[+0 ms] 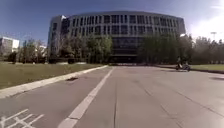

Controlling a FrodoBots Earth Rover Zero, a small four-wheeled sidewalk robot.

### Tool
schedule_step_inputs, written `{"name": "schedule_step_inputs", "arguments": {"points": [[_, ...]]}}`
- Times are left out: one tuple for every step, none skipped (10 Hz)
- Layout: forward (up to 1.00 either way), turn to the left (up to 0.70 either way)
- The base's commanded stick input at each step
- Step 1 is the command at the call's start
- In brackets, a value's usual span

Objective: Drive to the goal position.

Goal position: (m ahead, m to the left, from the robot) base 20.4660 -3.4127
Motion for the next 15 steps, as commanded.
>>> {"name": "schedule_step_inputs", "arguments": {"points": [[0.7, 0.0], [0.7, 0.0], [0.7, 0.0], [0.7, 0.0], [0.7, 0.0], [0.7, 0.0], [0.7, 0.0], [0.7, 0.0], [0.7, 0.0], [0.7, 0.0], [0.7, 0.0], [0.7, 0.0], [0.7, 0.0], [0.7, 0.0], [0.7, 0.0]]}}
